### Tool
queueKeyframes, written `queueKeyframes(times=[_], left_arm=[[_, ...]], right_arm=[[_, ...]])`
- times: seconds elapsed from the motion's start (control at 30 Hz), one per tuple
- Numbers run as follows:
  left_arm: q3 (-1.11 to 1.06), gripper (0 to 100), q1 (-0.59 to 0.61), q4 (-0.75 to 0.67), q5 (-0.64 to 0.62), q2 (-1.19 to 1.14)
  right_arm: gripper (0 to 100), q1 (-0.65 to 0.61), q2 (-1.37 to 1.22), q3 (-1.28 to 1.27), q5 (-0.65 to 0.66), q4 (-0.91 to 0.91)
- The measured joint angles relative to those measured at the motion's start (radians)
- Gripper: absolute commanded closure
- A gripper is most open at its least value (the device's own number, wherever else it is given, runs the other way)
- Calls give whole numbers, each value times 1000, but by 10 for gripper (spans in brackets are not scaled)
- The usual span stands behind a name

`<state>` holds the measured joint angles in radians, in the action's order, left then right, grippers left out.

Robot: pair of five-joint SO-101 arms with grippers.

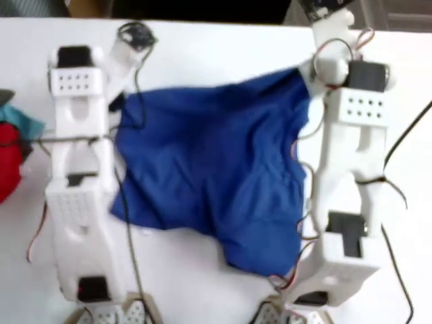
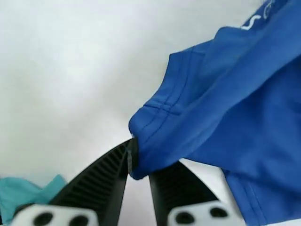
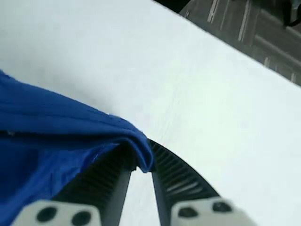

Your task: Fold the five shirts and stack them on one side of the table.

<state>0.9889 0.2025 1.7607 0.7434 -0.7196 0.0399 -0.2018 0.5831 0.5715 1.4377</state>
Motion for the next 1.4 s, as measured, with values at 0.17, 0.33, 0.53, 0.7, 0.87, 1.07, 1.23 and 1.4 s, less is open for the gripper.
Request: queueKeyframes(times=[0.17, 0.33, 0.53, 0.7, 0.87, 1.07, 1.23, 1.4], left_arm=[[-103, 975, 2, 6, 0, 29], [-354, 974, 3, 6, 2, 212], [-707, 974, 3, 6, 37, 526], [-1007, 974, 6, -52, 81, 686], [-1220, 974, 8, -155, 89, 727], [-1356, 974, 8, -195, 143, 730], [-1442, 974, 6, -221, 160, 732], [-1551, 974, 6, -307, 160, 732]], right_arm=[[977, -20, 0, 69, 0, 178], [977, -37, 18, 84, 0, 264], [977, -69, 270, -170, 0, 272], [977, -84, 545, -522, 0, 250], [977, -84, 776, -913, 0, 140], [977, -83, 987, -1341, 0, 0], [977, -83, 1117, -1559, 51, -29], [977, -83, 1206, -1643, 137, -32]])
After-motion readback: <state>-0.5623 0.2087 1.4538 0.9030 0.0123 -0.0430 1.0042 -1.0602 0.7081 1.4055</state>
